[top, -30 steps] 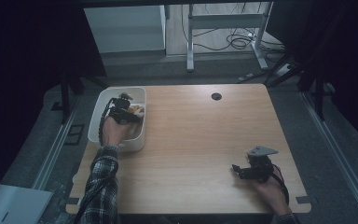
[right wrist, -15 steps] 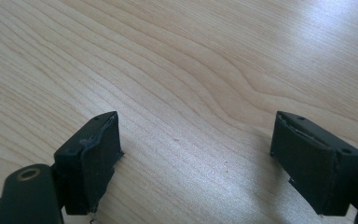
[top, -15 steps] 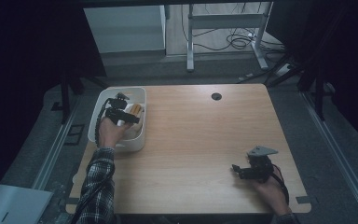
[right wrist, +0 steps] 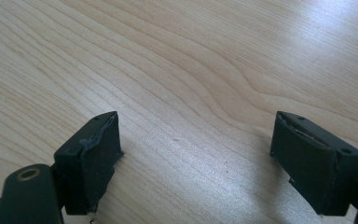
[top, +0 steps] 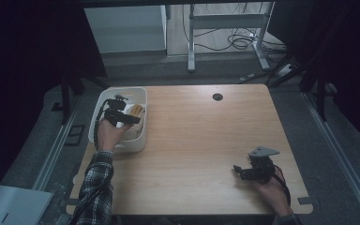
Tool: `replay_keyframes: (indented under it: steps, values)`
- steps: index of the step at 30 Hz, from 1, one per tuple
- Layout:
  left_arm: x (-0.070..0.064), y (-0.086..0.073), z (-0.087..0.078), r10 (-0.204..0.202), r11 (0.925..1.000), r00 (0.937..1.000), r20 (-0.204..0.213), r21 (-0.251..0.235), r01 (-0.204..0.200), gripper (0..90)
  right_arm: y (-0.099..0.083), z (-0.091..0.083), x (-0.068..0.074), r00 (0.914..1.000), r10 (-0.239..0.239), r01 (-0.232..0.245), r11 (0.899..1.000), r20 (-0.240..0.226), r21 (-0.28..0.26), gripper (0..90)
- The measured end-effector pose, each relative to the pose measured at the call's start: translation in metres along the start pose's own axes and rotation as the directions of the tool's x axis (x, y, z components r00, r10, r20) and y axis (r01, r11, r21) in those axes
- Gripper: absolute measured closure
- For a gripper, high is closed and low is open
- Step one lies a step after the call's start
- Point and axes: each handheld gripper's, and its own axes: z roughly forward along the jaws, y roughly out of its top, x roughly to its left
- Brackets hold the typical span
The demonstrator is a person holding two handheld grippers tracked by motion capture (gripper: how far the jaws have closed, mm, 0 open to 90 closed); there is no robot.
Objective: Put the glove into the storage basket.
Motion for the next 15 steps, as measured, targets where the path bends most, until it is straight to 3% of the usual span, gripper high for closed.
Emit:
replay_keyframes:
  steps: [15]
  values:
    - [0.002,-0.02,-0.018,0.027,0.9924,0.9984,0.049,-0.122,-0.021,8.7,0.0,0.0,0.0,1.0,0.0,0.0,1.0,0.0,0.0,16.2]
